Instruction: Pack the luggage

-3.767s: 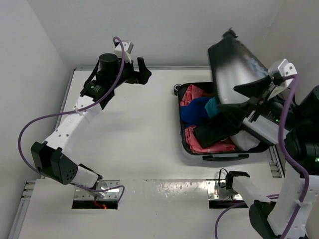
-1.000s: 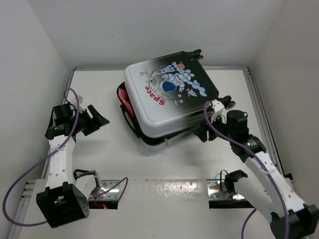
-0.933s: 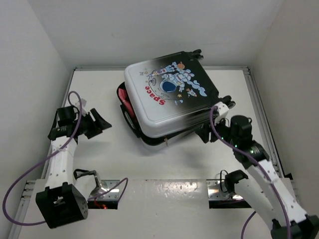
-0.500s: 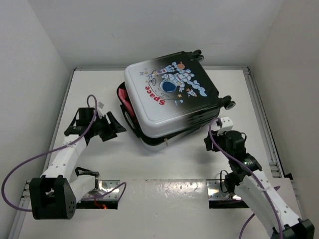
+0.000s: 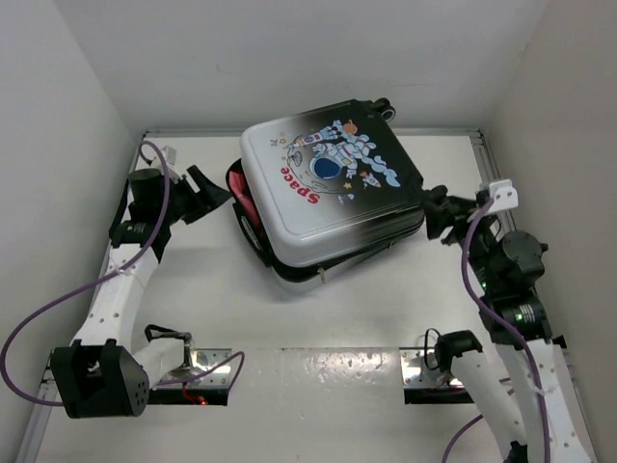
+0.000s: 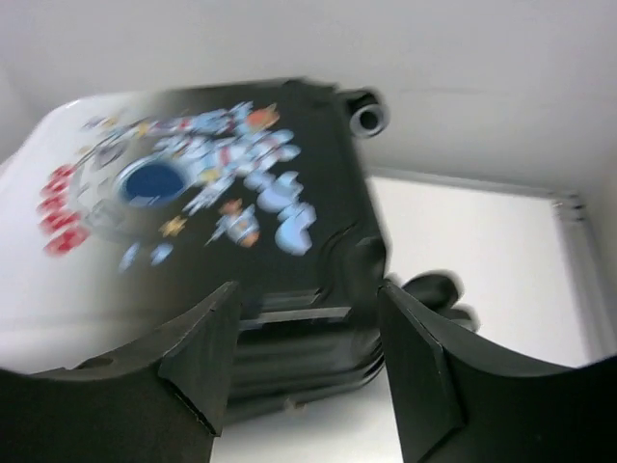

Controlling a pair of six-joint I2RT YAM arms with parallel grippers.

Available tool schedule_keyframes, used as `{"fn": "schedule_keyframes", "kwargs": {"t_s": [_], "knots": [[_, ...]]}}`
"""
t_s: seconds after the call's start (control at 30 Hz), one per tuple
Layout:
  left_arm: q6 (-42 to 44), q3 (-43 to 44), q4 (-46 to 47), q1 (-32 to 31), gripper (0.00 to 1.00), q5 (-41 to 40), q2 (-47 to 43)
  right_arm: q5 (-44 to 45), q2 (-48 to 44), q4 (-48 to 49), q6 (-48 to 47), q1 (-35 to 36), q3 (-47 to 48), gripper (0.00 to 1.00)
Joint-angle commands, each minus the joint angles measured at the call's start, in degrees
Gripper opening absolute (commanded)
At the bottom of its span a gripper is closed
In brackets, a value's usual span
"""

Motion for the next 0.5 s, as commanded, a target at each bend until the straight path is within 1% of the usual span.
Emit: {"fn": "schedule_keyframes", "kwargs": {"t_s": [0.0,0.03,0.07,0.1,0.13,0.17,0.2,0.23,0.27,0.3,0.37,0.4,0.47], "knots": [[-1.4,1.4,8.0,0.6,0.72,3.9,2.9,8.0,8.4,9.4,-2.9,-1.5,2.3,0.58],[-1.4,2.8,8.5,0.6,0.74,4.9,4.5,6.2,14.3,10.5,-1.3,-3.5,4.6,0.62],[-1.4,3.6,8.6,0.6,0.76,4.9,5.3,4.6,16.3,10.3,-0.1,-5.2,6.1,0.64],[-1.4,4.2,8.6,0.6,0.77,4.9,6.0,-1.0,18.5,10.5,2.7,-8.9,9.6,0.68],[-1.4,4.9,8.6,0.6,0.78,4.9,6.5,-4.4,22.7,9.5,3.9,-13.1,11.2,0.70],[-1.4,5.4,8.6,0.6,0.80,4.9,7.0,-10.7,27.7,8.7,6.7,-14.7,12.9,0.74],[-1.4,6.2,8.6,0.6,0.81,4.9,7.6,-11.6,32.4,7.6,9.4,-17.3,16.6,0.76],[-1.4,6.2,9.2,0.6,0.83,4.2,7.6,-12.8,34.8,4.1,10.4,-19.0,20.5,0.78],[-0.9,6.8,10.0,0.6,0.84,3.5,7.6,-17.1,39.0,3.6,11.3,-20.1,22.3,0.79],[-0.9,6.8,10.7,0.6,0.86,2.2,7.6,-20.0,42.4,4.3,15.5,-23.4,25.1,0.83],[-0.4,7.6,11.9,0.6,0.86,0.8,8.1,-26.9,45.5,8.5,19.7,-24.9,27.9,0.83],[-0.4,8.3,12.8,0.6,0.87,0.3,8.1,-28.6,49.4,9.3,22.0,-25.9,28.5,0.83],[-0.4,8.8,12.8,1.1,0.87,-0.3,10.1,-29.3,53.4,12.1,24.1,-26.2,31.2,0.78]]}}
